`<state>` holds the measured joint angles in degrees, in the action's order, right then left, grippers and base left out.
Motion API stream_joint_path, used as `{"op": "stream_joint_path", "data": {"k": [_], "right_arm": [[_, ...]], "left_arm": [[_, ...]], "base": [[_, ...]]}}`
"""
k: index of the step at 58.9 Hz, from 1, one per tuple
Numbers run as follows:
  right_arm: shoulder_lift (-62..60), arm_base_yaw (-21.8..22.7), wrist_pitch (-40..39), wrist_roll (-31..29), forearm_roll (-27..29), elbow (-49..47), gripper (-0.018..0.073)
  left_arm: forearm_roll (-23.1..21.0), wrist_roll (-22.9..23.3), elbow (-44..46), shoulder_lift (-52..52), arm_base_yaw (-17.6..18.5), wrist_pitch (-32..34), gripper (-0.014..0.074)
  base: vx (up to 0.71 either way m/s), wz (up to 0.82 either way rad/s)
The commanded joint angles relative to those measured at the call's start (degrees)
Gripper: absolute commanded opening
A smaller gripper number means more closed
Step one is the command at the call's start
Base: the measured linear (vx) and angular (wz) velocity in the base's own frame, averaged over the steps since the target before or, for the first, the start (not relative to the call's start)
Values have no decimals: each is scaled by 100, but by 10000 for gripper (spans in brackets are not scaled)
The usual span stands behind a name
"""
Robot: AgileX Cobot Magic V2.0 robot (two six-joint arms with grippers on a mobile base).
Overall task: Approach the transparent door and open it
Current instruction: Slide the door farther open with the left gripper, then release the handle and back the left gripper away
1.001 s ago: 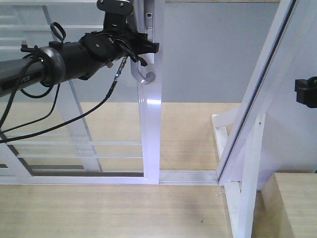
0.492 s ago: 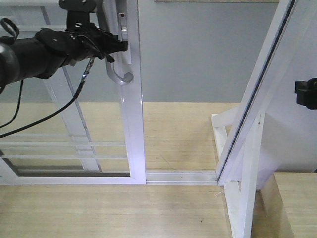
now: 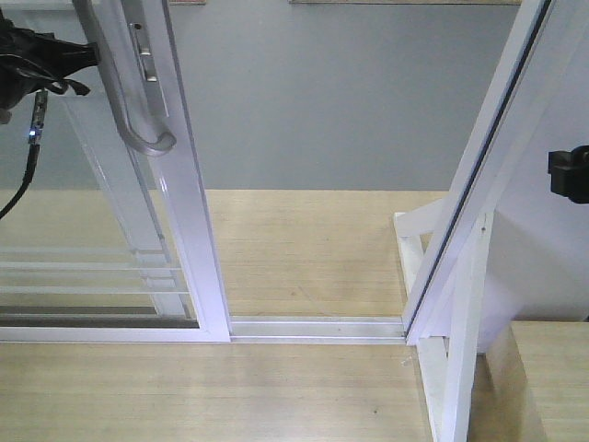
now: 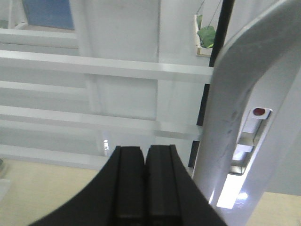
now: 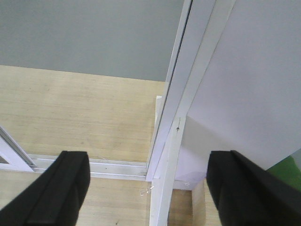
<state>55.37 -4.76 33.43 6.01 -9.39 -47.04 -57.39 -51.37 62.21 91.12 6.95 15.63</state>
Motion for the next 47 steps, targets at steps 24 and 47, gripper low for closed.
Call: {"op": "stream_joint_path", "data": {"k": [24,47], "right_arm": [[181,27,-433,-46,-56,-159,567],[180,27,-193,-46,-56,-159,567]], "left_arm": [[75,-76,-866,-1851,-292,-2211,3],[53,-57,-1935,-3615,-292,-1844,3]], "base": [[0,0],[0,0]]}}
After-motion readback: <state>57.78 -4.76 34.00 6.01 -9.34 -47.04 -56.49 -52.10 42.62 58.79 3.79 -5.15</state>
